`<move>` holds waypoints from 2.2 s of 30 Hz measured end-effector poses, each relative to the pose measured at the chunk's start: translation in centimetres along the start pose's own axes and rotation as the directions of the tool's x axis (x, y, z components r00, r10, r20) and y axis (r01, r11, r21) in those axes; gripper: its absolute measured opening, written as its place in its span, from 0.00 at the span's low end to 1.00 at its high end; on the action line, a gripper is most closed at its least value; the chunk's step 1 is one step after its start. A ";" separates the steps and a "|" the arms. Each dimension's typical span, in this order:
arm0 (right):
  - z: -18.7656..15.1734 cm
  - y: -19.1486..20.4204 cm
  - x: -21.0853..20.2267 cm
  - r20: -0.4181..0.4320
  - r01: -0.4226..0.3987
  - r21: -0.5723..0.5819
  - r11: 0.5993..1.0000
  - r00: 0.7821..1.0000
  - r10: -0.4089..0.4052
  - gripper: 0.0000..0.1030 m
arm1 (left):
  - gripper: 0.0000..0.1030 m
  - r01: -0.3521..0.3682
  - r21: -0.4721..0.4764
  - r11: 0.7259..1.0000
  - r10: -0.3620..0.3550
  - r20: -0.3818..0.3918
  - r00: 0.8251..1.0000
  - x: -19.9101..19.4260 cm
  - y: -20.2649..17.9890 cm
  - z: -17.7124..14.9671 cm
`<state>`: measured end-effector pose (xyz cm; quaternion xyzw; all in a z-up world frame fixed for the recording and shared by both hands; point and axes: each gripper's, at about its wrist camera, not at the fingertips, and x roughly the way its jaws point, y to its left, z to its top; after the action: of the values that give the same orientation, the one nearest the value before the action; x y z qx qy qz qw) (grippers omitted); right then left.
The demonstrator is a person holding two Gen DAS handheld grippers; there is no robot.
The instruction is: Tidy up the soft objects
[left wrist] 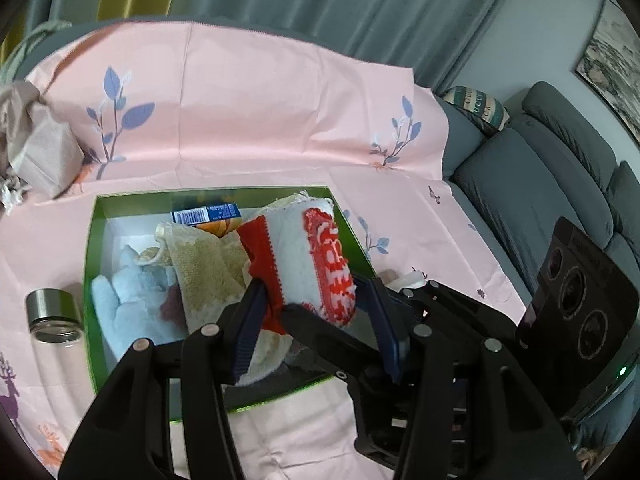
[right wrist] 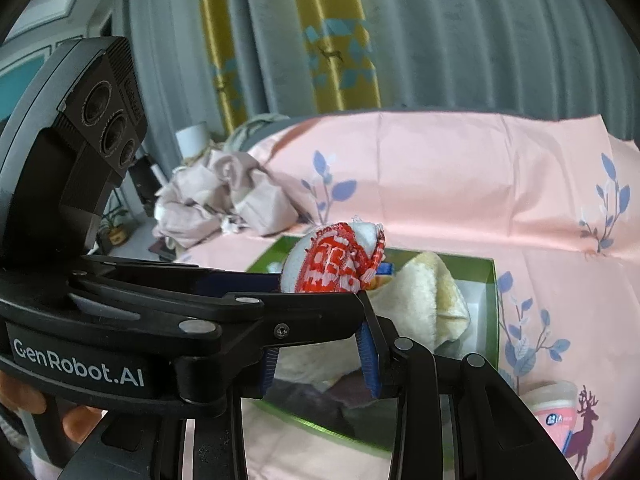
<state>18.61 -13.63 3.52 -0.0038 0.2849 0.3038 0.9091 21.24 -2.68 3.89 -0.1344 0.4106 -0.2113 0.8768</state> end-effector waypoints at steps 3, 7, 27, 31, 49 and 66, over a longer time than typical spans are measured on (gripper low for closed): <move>0.1 -0.5 0.8 -0.014 0.015 0.004 1.000 1.000 -0.015 0.35 | 0.47 0.000 -0.014 1.000 0.000 -0.008 1.000 0.8 0.3 0.3; 0.1 -1.0 1.4 -0.025 0.022 0.012 1.000 0.999 -0.022 0.35 | 0.47 -0.007 -0.014 1.000 0.007 -0.014 1.000 1.2 0.3 0.3; -0.5 -1.2 3.6 -0.115 0.042 0.001 0.999 0.993 -0.041 0.35 | 0.48 -0.068 -0.024 0.997 0.066 -0.087 0.994 3.3 1.4 0.4; -0.5 -1.1 3.8 -0.135 0.049 -0.006 0.999 0.990 -0.050 0.35 | 0.53 -0.096 -0.024 0.995 0.094 -0.090 0.991 3.3 1.5 0.4; -1.7 -0.9 -0.4 -0.171 0.163 0.025 0.986 0.973 -0.156 0.71 | 0.99 -0.241 0.010 0.970 0.241 -0.005 0.970 -2.5 1.0 -1.4; -0.6 0.2 -4.9 -0.165 0.342 0.051 0.938 0.929 -0.330 0.91 | 0.99 -0.394 -0.052 0.918 0.396 0.024 0.918 -7.2 1.6 -5.7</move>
<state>15.01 -16.26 5.58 -0.0402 0.3609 0.1310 0.9225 13.14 1.86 4.46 -0.0725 0.4189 -0.0184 0.9049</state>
